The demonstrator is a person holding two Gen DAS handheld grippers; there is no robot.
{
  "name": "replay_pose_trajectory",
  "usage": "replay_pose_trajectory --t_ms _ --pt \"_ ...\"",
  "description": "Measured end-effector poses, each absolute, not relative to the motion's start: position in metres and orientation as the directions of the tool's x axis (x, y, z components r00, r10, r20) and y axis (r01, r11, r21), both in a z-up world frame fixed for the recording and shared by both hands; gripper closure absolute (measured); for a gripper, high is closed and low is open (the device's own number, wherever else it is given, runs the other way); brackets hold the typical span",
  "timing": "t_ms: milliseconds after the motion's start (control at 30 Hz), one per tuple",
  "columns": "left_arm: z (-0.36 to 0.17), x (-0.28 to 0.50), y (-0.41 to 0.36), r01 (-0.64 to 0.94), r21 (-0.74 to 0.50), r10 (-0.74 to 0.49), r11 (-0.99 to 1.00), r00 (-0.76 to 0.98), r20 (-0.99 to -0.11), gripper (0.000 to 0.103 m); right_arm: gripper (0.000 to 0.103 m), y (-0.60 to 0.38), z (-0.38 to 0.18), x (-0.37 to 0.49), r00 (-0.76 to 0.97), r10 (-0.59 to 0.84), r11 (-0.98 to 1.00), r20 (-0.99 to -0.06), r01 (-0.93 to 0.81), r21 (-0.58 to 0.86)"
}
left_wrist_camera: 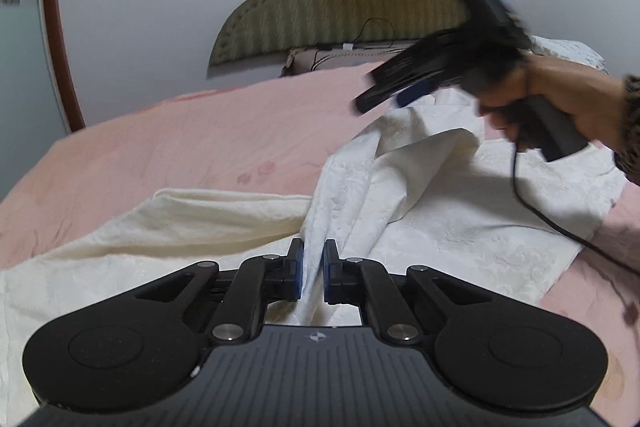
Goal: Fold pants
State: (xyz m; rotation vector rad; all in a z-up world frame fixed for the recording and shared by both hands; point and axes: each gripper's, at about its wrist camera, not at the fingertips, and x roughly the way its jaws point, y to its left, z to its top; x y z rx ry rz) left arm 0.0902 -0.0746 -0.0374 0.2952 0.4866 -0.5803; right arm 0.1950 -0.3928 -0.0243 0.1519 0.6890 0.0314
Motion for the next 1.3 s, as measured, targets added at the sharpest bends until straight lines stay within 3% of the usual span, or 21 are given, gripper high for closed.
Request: replay_pose_trajectory --t_ms 100,133,167,333,467,633,833,967,1133,1200,1300 --pt "-0.04 0.085 -0.079 0.596 0.158 -0.459 0.788 0.738 -0.495 0.097 0.033 -0.359 -0.025 0.199 0.762 0.064 0.998 -0.644 -0.063 0.024" --pt "-0.039 0.082 -0.079 0.605 0.163 -0.47 0.779 0.737 -0.486 0.097 0.026 -0.348 -0.026 0.197 0.762 0.037 0.996 -0.646 -0.079 -0.036" --pt "-0.038 0.077 -0.079 0.62 0.172 -0.486 0.766 0.733 -0.476 0.097 0.022 -0.341 -0.027 0.196 0.76 0.0 0.991 -0.649 -0.086 -0.101" --pt "-0.041 0.05 -0.079 0.708 0.232 -0.569 0.668 0.686 -0.454 0.097 0.022 -0.324 -0.043 0.165 0.716 -0.292 0.847 -0.634 -0.114 -0.519" --pt "-0.05 0.043 -0.074 0.761 0.215 -0.607 0.613 0.627 -0.489 0.097 0.012 -0.327 -0.051 0.11 0.651 -0.388 0.751 -0.652 -0.188 -0.633" --pt "-0.059 0.044 -0.076 0.781 0.212 -0.612 0.587 0.6 -0.516 0.098 0.012 -0.351 -0.055 0.051 0.571 -0.317 0.84 -0.757 -0.201 -0.503" --pt "-0.071 0.048 -0.087 0.773 0.235 -0.576 0.59 0.606 -0.549 0.097 0.012 -0.383 -0.008 0.054 0.764 -0.095 0.992 -0.638 0.021 -0.122" --pt "-0.075 0.047 -0.084 0.768 0.239 -0.564 0.594 0.61 -0.557 0.096 0.012 -0.377 -0.005 0.111 0.788 -0.145 0.986 -0.598 0.062 -0.157" --pt "-0.076 0.05 -0.082 0.767 0.22 -0.569 0.603 0.606 -0.556 0.094 0.013 -0.379 -0.031 0.2 0.707 -0.191 0.98 -0.681 0.099 -0.172" --pt "-0.078 0.049 -0.081 0.77 0.217 -0.575 0.601 0.604 -0.552 0.087 0.013 -0.393 -0.043 0.228 0.667 -0.192 0.981 -0.72 0.157 -0.116" --pt "-0.08 0.048 -0.08 0.774 0.209 -0.583 0.598 0.599 -0.549 0.087 0.013 -0.418 -0.061 0.26 0.61 -0.183 0.966 -0.771 0.257 -0.026"
